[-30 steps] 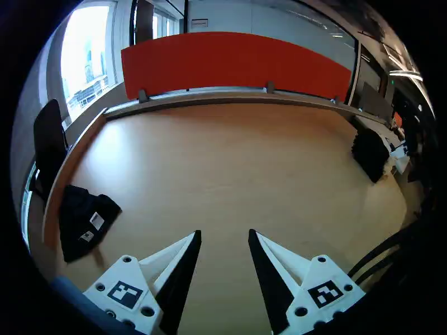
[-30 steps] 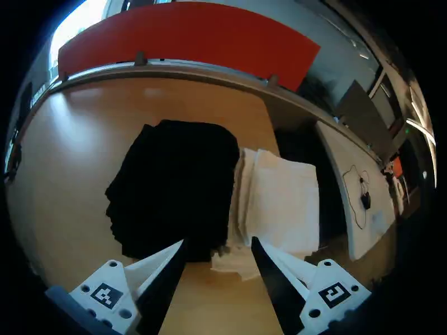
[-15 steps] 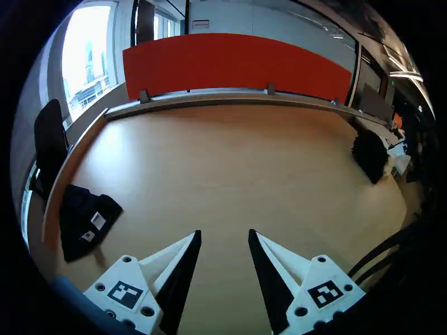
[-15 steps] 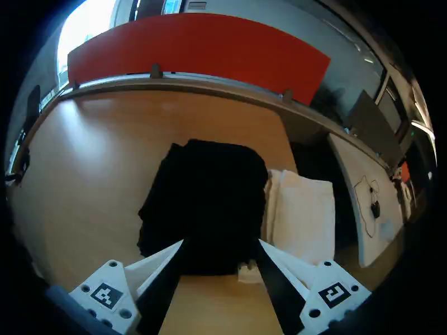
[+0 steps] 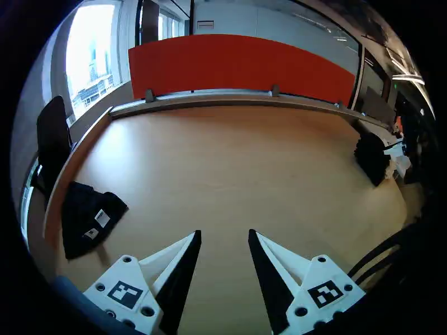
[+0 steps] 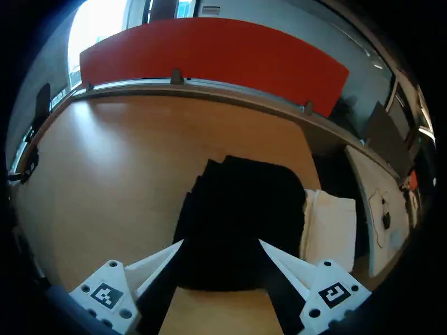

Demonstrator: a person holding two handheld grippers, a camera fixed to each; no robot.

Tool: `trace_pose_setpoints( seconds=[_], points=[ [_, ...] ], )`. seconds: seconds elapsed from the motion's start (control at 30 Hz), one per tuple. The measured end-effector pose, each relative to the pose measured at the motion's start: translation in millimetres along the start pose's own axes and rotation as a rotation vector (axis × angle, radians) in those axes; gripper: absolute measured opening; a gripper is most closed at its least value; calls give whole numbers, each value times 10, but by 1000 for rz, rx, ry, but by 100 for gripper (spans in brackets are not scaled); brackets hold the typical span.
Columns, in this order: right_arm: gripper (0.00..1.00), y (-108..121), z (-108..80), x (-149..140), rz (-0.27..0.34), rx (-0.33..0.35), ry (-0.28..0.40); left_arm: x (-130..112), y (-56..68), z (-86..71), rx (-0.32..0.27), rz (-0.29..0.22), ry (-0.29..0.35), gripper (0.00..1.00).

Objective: Fold towel

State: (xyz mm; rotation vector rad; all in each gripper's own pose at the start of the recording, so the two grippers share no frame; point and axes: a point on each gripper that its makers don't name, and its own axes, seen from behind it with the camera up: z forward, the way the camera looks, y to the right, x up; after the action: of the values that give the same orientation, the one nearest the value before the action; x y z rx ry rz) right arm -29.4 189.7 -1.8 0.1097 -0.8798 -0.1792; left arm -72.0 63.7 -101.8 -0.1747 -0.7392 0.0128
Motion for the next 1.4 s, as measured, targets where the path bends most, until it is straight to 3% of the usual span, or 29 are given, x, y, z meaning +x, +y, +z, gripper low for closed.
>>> trace_pose_setpoints(
  seconds=[0.27,0.5,0.8,0.97,1.33,1.4],
  points=[
    [83,-249,96,68,-21,31,3,-14,-43,-27,8,-8,3,61],
    [78,-285,146,48,-33,30,-7,-33,-97,-58,17,-16,3,61],
    [53,-292,159,-3,-38,33,-16,-47,-81,-51,15,-16,3,61],
    [45,-319,171,-29,-53,36,-20,-41,-58,-45,13,-15,4,61],
    [8,-347,170,-31,-39,54,-21,-41,-67,-46,13,-15,3,61],
    [7,-348,170,-31,-37,57,-20,-39,-64,-43,12,-14,3,61]
  ],
)
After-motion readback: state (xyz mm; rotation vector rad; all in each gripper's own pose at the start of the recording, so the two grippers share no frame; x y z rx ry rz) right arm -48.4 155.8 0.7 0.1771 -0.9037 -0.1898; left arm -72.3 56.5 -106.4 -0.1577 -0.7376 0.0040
